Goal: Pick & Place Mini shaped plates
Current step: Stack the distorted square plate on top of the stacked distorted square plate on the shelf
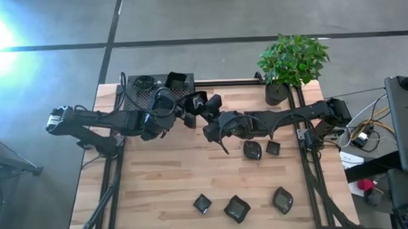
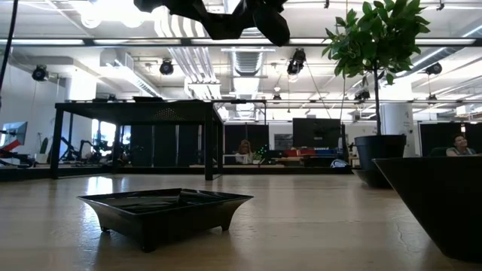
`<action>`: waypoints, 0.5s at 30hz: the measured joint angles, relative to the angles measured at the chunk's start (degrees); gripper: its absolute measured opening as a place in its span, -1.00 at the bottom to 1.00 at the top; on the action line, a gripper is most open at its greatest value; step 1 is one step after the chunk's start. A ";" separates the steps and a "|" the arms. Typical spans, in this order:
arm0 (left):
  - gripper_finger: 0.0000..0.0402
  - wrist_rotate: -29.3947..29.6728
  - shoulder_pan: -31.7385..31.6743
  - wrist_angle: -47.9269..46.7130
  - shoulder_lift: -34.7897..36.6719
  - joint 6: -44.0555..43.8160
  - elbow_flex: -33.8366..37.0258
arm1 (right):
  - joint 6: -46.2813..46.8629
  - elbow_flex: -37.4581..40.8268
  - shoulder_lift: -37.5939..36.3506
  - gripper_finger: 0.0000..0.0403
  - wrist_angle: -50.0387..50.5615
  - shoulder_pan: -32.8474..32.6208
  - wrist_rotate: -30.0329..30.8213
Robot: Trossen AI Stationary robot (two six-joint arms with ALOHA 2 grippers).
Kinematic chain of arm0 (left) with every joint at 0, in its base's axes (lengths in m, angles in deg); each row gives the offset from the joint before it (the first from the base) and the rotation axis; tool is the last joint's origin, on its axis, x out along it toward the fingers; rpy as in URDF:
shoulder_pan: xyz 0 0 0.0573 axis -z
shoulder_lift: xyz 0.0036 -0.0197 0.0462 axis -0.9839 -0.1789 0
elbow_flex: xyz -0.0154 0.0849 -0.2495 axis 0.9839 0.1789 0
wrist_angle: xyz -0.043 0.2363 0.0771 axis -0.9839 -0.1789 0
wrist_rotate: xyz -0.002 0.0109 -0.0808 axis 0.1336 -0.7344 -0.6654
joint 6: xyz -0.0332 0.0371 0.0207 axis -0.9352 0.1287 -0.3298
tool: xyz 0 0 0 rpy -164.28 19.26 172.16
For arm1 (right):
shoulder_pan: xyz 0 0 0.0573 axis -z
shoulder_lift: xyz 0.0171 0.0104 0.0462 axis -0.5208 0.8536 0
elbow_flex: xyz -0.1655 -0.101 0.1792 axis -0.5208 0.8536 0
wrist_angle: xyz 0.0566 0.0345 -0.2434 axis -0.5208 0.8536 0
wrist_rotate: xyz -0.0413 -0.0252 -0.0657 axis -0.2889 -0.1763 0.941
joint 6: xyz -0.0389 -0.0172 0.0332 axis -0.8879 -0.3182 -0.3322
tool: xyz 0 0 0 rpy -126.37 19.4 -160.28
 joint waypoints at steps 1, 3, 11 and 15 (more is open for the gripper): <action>-1.00 0.00 0.00 0.00 0.00 -0.02 0.00 | 0.00 0.00 0.00 -0.96 0.00 0.01 0.01; -1.00 0.00 0.00 0.02 0.00 -0.02 0.00 | -0.18 0.00 0.00 -0.96 0.00 0.01 0.01; -1.00 -0.02 0.00 0.02 0.00 -0.02 0.00 | 1.02 0.02 0.00 -0.96 0.06 0.02 -0.01; -1.00 -0.02 0.00 0.04 0.00 -0.02 0.00 | 0.79 0.02 0.00 -0.96 0.09 0.02 -0.01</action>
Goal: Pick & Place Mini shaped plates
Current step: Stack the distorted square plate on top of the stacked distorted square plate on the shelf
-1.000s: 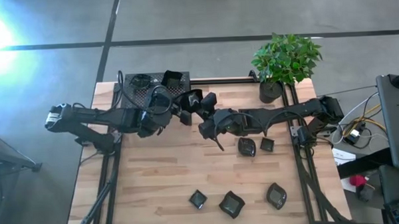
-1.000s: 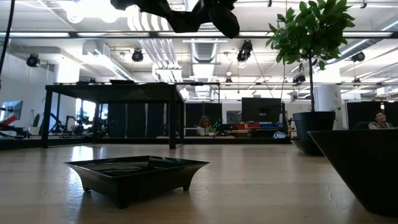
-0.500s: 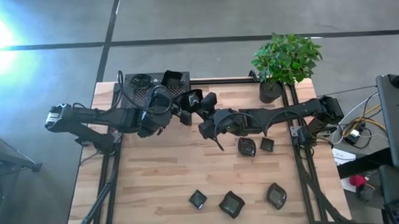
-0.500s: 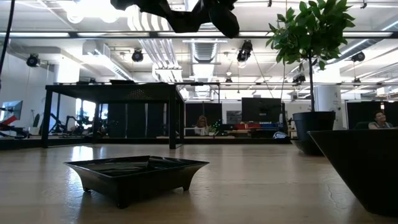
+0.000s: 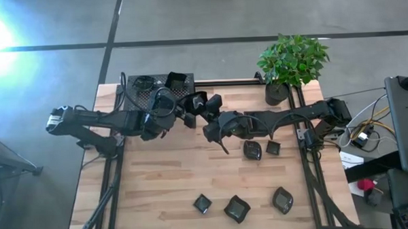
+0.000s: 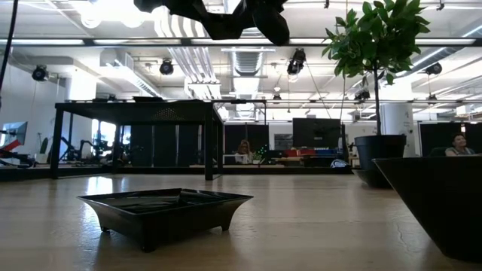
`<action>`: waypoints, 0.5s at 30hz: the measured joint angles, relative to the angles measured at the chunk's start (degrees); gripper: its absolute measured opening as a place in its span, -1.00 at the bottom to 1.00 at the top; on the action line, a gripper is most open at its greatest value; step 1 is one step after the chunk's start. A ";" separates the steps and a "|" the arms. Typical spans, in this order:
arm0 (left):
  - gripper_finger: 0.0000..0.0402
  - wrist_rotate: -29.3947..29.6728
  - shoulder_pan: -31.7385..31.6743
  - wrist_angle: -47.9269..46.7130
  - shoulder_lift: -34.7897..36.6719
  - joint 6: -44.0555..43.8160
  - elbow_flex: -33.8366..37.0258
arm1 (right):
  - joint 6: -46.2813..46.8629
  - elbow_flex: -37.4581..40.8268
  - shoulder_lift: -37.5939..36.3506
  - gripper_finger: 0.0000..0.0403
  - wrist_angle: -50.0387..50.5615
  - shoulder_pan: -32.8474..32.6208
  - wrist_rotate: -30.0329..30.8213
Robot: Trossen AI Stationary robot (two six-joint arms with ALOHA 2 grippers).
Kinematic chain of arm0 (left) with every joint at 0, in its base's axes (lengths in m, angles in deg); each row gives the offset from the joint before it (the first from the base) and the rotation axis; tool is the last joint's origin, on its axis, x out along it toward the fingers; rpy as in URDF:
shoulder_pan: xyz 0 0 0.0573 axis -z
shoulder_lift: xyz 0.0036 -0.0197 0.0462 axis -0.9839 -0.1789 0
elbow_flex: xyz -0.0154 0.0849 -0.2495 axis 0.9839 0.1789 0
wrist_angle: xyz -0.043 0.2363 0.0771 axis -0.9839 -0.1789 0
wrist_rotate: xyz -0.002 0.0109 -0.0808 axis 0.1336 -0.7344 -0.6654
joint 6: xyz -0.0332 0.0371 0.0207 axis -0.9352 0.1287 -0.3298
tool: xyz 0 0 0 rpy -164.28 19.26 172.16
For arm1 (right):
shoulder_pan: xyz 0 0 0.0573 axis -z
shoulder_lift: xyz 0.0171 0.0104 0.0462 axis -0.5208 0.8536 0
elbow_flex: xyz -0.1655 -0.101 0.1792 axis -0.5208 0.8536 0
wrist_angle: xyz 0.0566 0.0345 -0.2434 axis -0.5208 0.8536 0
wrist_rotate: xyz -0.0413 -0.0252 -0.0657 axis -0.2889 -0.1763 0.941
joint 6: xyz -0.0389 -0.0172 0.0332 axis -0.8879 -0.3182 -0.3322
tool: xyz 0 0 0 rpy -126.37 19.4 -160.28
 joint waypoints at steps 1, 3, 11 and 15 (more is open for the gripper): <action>-1.00 0.00 0.00 -0.01 0.00 0.00 0.00 | -0.19 0.00 0.00 -0.96 0.00 0.00 0.00; -1.00 0.00 0.00 0.00 0.00 0.00 0.00 | -0.53 0.00 0.00 -0.96 0.00 0.00 0.00; -1.00 -0.20 0.04 0.00 0.00 0.00 0.00 | -1.66 0.00 0.00 -0.76 -0.04 0.00 -0.07; -1.00 -0.22 0.04 -0.02 -0.02 0.00 0.00 | -1.90 0.02 0.00 -0.62 -0.07 -0.04 0.04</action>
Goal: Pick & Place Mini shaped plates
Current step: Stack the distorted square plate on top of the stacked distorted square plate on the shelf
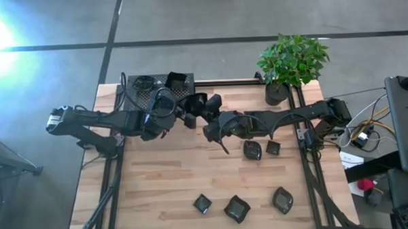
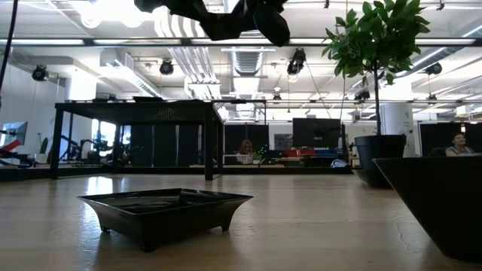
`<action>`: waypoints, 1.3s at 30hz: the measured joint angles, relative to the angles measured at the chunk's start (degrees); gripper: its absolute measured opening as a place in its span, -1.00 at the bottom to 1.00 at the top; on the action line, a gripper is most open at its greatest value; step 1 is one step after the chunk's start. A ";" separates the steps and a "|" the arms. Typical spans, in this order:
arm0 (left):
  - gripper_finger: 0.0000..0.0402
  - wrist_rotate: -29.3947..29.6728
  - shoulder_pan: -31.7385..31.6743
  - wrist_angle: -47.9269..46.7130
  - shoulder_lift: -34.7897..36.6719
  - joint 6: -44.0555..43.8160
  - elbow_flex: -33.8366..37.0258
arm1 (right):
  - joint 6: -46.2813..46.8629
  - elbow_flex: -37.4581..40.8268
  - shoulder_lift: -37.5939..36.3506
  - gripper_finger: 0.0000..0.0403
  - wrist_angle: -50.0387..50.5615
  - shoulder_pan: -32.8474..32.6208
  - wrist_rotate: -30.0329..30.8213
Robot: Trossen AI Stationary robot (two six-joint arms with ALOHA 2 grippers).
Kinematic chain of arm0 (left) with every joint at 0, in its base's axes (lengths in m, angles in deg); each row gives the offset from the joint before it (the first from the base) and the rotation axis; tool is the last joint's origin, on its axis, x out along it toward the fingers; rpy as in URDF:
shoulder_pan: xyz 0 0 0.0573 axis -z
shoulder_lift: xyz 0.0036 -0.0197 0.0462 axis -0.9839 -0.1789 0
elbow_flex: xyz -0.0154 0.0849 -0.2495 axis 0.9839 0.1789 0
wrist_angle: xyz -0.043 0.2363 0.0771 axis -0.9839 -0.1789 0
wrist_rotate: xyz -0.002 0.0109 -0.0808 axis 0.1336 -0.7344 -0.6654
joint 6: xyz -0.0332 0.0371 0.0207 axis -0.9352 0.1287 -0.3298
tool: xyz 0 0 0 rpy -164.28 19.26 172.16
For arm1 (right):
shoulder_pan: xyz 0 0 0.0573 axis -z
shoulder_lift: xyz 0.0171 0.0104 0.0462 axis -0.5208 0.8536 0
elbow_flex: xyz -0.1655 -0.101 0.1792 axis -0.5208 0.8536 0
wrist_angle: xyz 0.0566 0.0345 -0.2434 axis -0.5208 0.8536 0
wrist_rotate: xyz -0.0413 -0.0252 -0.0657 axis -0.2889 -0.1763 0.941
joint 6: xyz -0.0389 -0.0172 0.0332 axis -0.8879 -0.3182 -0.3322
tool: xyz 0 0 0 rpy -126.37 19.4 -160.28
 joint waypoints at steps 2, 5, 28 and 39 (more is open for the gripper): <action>-1.00 0.00 0.00 0.00 0.00 0.00 0.00 | 0.14 -0.02 0.00 -0.57 0.01 -0.04 0.00; -1.00 0.00 -0.02 0.00 0.00 0.00 0.00 | 1.72 -0.27 -0.01 -0.52 0.02 -0.53 0.04; -1.00 -5.38 -7.38 -2.79 5.79 6.29 -0.05 | 7.59 -0.37 -1.44 -0.64 1.07 -4.08 6.01; -1.00 -25.78 -25.91 -15.67 7.74 10.84 -4.28 | 11.39 -0.33 -2.25 -0.64 2.33 -4.22 5.97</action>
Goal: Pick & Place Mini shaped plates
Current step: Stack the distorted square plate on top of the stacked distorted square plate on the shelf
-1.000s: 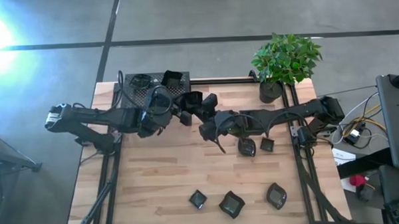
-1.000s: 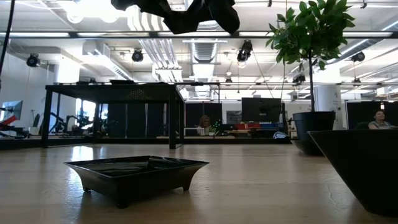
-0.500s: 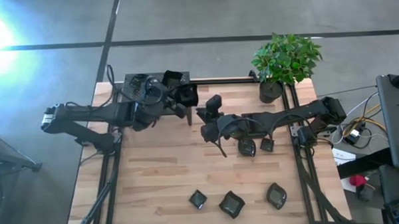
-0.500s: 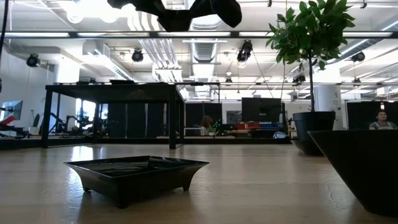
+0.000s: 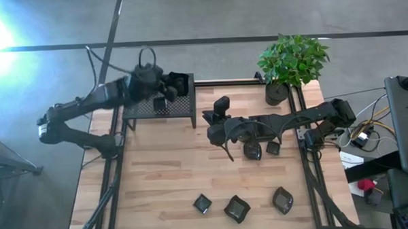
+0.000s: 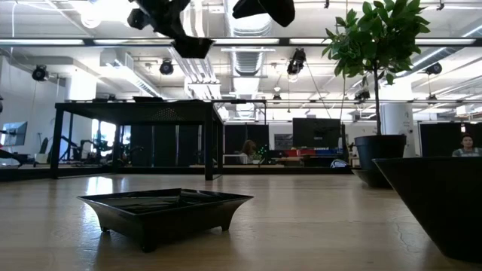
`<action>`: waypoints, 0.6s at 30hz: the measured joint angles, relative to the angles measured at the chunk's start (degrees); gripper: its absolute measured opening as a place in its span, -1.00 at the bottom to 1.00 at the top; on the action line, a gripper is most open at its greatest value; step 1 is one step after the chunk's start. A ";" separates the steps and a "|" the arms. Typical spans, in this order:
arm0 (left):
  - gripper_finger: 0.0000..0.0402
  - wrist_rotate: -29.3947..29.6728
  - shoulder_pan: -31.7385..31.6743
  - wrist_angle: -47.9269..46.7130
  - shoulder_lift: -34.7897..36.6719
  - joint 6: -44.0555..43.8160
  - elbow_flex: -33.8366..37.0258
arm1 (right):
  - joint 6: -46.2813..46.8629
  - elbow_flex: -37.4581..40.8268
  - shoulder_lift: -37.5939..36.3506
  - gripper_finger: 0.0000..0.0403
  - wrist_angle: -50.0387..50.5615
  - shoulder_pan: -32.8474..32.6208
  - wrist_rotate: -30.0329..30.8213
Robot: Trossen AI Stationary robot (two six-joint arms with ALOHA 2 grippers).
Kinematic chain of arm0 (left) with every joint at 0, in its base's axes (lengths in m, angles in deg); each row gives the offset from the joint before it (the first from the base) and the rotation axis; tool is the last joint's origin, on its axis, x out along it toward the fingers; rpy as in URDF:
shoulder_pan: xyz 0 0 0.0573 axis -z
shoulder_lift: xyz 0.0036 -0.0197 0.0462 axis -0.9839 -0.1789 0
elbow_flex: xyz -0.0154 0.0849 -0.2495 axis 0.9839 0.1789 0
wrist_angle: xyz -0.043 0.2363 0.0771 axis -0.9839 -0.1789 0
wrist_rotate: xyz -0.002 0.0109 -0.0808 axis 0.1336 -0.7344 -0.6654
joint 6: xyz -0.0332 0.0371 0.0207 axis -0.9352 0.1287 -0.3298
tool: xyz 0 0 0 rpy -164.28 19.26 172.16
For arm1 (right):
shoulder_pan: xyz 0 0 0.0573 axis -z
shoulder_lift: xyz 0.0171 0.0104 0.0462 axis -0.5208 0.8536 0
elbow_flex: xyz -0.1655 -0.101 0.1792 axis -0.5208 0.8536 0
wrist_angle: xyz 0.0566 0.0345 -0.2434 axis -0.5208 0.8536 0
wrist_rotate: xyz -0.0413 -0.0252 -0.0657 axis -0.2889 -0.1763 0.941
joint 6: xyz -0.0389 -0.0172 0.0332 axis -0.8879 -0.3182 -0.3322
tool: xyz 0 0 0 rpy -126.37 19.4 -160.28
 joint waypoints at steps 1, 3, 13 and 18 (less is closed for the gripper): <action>-1.00 -3.18 -2.45 -0.10 -0.16 1.34 -0.39 | 0.42 0.00 0.00 -0.65 0.01 0.00 0.00; -1.00 -10.27 -7.27 -0.45 -0.85 4.20 -1.04 | 1.28 0.00 0.00 -0.65 -0.01 0.02 -0.02; -1.00 -29.32 -24.12 -2.08 -7.43 14.72 -1.93 | 1.99 0.00 -0.02 -0.63 -0.02 0.02 -0.10; -1.00 -34.53 -27.23 -2.03 -11.06 16.64 -1.93 | 2.01 0.00 -0.02 -0.66 -0.03 0.01 -0.12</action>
